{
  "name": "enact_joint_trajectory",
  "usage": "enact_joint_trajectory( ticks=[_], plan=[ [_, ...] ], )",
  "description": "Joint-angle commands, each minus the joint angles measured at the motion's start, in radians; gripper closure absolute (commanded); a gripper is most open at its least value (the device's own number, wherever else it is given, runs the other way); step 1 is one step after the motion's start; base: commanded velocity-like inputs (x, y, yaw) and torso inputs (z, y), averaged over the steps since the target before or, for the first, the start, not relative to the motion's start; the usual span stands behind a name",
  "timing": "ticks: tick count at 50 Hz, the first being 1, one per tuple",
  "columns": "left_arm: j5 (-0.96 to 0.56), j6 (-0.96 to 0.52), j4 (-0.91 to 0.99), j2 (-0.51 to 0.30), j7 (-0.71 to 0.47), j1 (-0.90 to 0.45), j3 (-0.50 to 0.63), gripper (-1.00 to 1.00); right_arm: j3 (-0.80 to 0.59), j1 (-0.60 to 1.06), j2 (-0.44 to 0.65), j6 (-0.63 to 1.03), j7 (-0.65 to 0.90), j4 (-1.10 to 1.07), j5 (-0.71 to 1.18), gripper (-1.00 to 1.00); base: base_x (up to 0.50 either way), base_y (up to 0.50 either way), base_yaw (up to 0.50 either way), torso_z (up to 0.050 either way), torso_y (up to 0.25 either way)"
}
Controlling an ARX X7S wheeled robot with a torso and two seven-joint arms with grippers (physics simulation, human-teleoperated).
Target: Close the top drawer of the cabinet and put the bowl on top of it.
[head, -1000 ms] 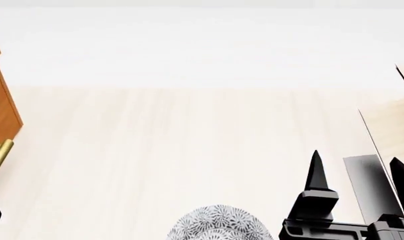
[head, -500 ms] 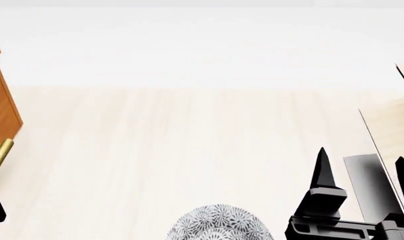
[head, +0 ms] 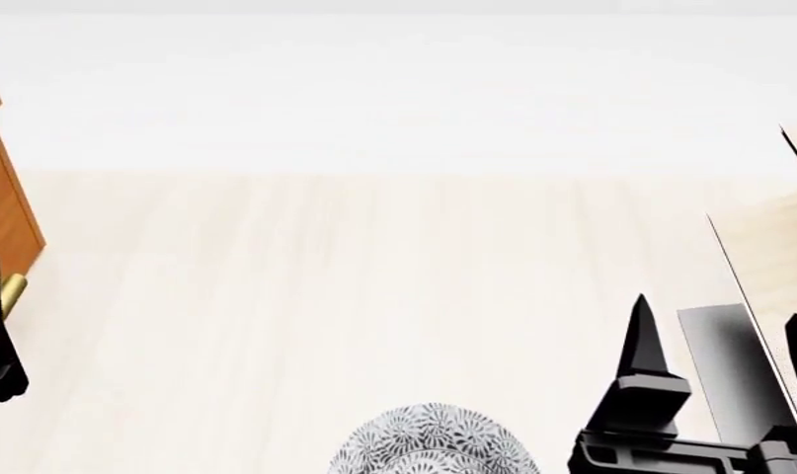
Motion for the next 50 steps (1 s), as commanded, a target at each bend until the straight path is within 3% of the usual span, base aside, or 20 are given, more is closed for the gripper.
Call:
enact_joint_trajectory(
  ticks=[1,14,25,50],
  plan=[
    [0.058,0.050,-0.116,-0.003,0.005,-0.093,0.091,-1.00,0.011,-0.021,0.005,-0.015,-0.014,-0.001,-0.005,-1.00,0.00,0.00,0.00,0.000,0.000],
    [0.111,0.114,-0.282,-0.015,0.082,-0.216,0.224,-1.00,0.019,-0.051,0.008,-0.029,-0.028,-0.007,-0.013,-1.00,0.00,0.00,0.00,0.000,0.000],
    [0.156,0.167,-0.438,-0.011,0.105,-0.256,0.245,-1.00,0.029,-0.061,0.019,-0.036,-0.011,-0.013,0.011,-1.00,0.00,0.00,0.00,0.000,0.000],
    [0.184,0.209,-0.496,-0.022,0.113,-0.227,0.274,-1.00,0.021,-0.075,0.022,-0.057,-0.014,-0.014,0.002,-1.00,0.00,0.00,0.00,0.000,0.000]
  ],
)
